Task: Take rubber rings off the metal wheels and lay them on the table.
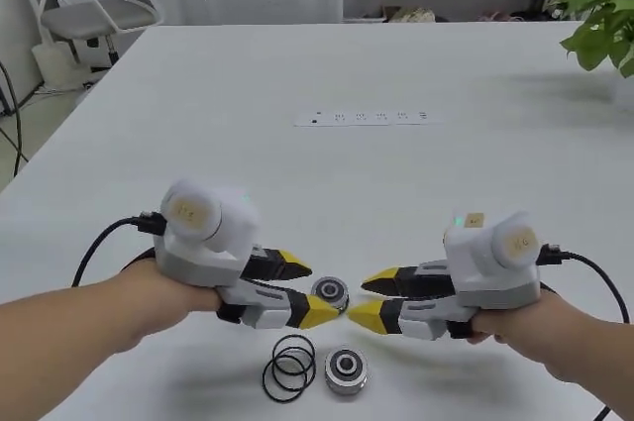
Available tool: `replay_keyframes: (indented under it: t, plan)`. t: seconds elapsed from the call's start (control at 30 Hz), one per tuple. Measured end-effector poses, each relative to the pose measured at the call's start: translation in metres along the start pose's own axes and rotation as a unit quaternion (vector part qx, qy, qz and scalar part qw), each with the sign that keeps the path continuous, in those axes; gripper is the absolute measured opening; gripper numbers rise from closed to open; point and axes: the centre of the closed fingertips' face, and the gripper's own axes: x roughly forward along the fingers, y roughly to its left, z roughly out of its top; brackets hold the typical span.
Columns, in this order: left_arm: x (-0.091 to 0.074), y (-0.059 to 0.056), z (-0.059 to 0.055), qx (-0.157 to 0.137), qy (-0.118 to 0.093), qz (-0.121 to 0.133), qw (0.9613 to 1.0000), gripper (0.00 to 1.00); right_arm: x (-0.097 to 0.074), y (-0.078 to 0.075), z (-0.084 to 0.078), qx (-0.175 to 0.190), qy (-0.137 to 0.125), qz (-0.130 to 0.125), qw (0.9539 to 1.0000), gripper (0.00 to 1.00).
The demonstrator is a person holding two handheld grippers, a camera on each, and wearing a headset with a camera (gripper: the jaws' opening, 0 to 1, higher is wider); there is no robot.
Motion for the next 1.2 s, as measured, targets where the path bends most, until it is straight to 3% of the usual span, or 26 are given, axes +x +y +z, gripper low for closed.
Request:
replay_keyframes:
  t: [0.47, 0.83, 1.2]
  plan:
    - [0.012, 0.003, -0.005, 0.008, 0.022, 0.000, 0.9997, 0.23, 0.000, 0.001, -0.001, 0.000, -0.001, 0.001, 1.0000, 0.26]
    - [0.016, 0.006, -0.004, 0.014, 0.027, 0.007, 0.9995, 0.15, 0.000, 0.000, -0.001, 0.002, -0.002, 0.000, 1.0000, 0.26]
    - [0.018, 0.007, -0.006, 0.054, 0.036, 0.022, 0.9977, 0.11, 0.002, 0.001, -0.002, 0.000, 0.000, 0.001, 1.0000, 0.26]
